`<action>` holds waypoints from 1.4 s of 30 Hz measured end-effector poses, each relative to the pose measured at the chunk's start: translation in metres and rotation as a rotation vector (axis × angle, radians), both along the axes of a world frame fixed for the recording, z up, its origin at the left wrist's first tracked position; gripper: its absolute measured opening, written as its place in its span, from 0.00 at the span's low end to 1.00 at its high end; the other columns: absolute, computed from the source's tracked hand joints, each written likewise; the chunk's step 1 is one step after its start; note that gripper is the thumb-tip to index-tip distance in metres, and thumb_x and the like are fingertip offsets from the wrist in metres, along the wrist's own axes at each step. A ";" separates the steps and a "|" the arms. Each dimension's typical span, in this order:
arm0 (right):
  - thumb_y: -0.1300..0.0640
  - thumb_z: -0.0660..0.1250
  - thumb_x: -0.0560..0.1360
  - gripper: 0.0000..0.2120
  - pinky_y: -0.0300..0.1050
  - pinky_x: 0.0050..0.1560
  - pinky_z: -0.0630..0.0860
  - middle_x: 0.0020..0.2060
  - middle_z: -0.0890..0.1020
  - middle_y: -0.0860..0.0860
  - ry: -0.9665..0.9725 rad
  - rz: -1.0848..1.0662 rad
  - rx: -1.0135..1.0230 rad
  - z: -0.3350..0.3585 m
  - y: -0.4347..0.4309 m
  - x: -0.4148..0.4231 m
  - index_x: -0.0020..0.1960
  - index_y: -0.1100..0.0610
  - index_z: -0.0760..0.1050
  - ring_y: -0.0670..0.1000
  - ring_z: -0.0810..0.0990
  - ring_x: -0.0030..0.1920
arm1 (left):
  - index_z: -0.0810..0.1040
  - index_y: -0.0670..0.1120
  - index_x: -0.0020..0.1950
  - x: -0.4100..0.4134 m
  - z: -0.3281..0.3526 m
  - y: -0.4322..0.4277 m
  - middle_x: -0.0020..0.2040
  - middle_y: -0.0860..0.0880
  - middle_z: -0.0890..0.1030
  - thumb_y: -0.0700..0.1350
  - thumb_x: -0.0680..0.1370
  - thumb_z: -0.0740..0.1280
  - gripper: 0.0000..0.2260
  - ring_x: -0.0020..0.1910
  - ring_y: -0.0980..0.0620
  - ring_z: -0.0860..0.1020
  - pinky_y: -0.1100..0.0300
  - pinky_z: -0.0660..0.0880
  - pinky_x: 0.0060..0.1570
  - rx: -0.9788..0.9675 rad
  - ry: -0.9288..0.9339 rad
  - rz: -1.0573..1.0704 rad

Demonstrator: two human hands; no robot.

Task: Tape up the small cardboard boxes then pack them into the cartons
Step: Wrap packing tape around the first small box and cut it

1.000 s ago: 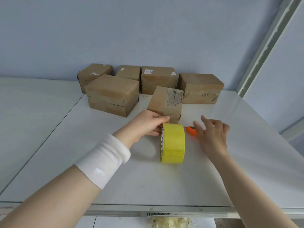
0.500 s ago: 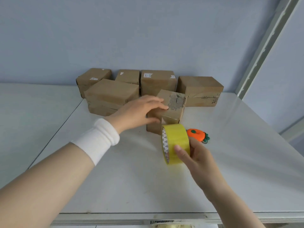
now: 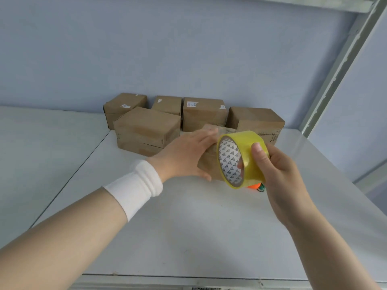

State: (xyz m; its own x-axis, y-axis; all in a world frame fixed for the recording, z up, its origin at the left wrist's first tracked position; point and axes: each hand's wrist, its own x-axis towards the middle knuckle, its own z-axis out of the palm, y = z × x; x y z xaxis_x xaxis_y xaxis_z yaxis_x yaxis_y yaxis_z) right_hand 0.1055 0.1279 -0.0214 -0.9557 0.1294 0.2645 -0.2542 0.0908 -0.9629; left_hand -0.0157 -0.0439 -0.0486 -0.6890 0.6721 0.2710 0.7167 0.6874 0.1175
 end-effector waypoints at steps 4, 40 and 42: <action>0.41 0.63 0.73 0.17 0.31 0.32 0.70 0.32 0.81 0.46 0.002 -0.015 0.004 -0.009 0.001 0.004 0.43 0.55 0.78 0.43 0.76 0.33 | 0.61 0.52 0.74 -0.001 -0.010 0.000 0.73 0.56 0.62 0.53 0.68 0.74 0.37 0.71 0.56 0.59 0.55 0.70 0.61 0.091 0.026 0.028; 0.48 0.65 0.72 0.15 0.50 0.52 0.79 0.46 0.84 0.55 0.074 0.239 0.049 0.038 0.001 -0.059 0.51 0.59 0.77 0.54 0.83 0.49 | 0.64 0.55 0.71 0.005 0.038 -0.015 0.59 0.59 0.65 0.63 0.65 0.72 0.38 0.60 0.62 0.65 0.64 0.62 0.57 0.303 -0.261 0.154; 0.47 0.63 0.74 0.16 0.44 0.51 0.77 0.43 0.85 0.52 0.089 0.236 0.105 0.034 -0.006 -0.063 0.50 0.59 0.78 0.50 0.83 0.48 | 0.62 0.54 0.73 0.003 0.037 -0.018 0.59 0.58 0.64 0.63 0.65 0.71 0.39 0.60 0.61 0.64 0.65 0.61 0.56 0.274 -0.275 0.187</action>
State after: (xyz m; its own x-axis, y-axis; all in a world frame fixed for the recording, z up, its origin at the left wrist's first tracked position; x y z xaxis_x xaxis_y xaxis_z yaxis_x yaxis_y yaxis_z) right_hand 0.0425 0.1222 0.0127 -0.9284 -0.1267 0.3493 -0.3637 0.1175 -0.9241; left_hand -0.0125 -0.0619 -0.0118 -0.8635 0.4580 0.2110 0.4995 0.7192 0.4829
